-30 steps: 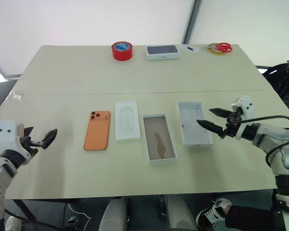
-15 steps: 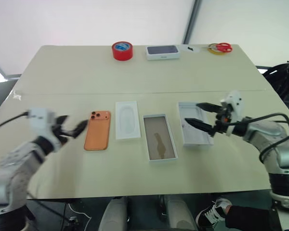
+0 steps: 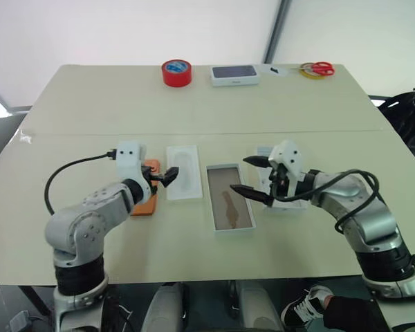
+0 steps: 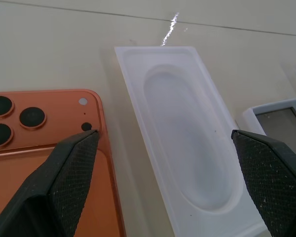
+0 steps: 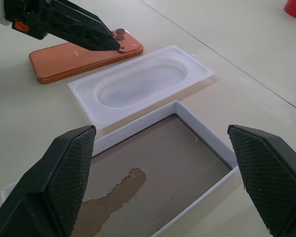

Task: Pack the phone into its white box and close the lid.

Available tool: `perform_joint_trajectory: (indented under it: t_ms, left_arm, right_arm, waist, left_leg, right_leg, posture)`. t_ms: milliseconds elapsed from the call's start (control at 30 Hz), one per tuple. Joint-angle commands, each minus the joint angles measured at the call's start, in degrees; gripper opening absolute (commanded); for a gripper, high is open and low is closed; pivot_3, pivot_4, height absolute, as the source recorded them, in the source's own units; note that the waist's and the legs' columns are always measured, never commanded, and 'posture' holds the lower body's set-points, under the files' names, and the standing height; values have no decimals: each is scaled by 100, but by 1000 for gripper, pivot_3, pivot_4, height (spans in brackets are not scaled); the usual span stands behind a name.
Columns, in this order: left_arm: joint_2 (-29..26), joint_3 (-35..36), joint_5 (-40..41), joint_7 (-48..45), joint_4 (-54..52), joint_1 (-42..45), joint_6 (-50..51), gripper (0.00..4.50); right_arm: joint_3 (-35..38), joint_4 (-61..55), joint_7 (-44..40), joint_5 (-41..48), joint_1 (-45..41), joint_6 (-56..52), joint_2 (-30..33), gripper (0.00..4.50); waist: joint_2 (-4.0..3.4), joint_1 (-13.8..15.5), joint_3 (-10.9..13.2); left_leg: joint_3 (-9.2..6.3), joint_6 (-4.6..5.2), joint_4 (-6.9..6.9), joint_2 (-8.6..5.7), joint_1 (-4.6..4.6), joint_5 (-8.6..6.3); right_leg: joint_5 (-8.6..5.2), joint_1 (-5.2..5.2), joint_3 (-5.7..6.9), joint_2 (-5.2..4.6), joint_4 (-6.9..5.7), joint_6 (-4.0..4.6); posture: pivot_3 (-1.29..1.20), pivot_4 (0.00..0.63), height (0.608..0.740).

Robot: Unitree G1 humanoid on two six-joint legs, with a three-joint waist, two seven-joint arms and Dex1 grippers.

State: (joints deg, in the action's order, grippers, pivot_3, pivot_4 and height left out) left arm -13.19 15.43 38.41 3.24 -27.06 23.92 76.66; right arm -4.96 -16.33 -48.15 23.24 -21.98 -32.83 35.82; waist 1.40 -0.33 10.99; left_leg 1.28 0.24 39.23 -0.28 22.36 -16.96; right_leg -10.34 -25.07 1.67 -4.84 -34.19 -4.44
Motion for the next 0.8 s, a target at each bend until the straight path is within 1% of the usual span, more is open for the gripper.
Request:
perform_joint_trajectory:
  t_ms: [33,233,533,567,600,633,800]
  left_arm:
    - [176,214,-45,147,162,353,351,4500]
    - [573,348,-225,205,844,883,763,4500]
    - [1088,890,-716,436,1668,1386,1044,4500]
    - [1116,935,-760,439,1720,1403,1006,3993]
    - [1140,963,-798,435,1750,1417,981,3642]
    - [1137,969,-814,400,1749,1414,968,3173]
    - [1182,1111,-886,326,1730,1421,996,641]
  right_arm:
    - [58,-422,-38,70,50,1,64,4469]
    - [40,-664,-2,43,199,-82,129,4469]
    - [37,-905,26,40,306,-262,286,4469]
    - [9,-932,2,22,302,-289,332,4500]
    - [-5,-945,-16,12,300,-306,364,4500]
    - [-57,-986,-53,-23,280,-346,444,4500]
    - [-417,-1360,-442,-60,58,-825,1077,4500]
  waist:
    - [0,0,0]
    - [0,6,0]
    - [0,97,0]
    - [1,100,-1]
    - [1,102,-1]
    - [1,107,-1]
    - [2,108,0]
  left_leg:
    - [0,0,0,0,0,0]
    - [-1,-1,0,-1,-1,1]
    - [0,-2,0,-2,-3,1]
    - [-1,-5,1,-2,-3,3]
    - [-1,-7,0,-2,-4,4]
    - [-1,-8,0,-2,-5,4]
    - [-4,-8,1,-1,-5,4]
  right_leg:
    - [0,0,0,1,0,0]
    - [0,1,0,3,1,0]
    - [0,1,0,8,0,1]
    - [0,2,0,8,0,1]
    - [0,3,0,8,0,1]
    - [0,5,0,7,1,2]
    - [-1,9,1,5,4,2]
  posture:
    - [0,150,732]
    - [0,150,732]
    - [0,150,732]
    - [0,150,732]
    - [0,150,732]
    - [0,150,732]
    - [0,150,732]
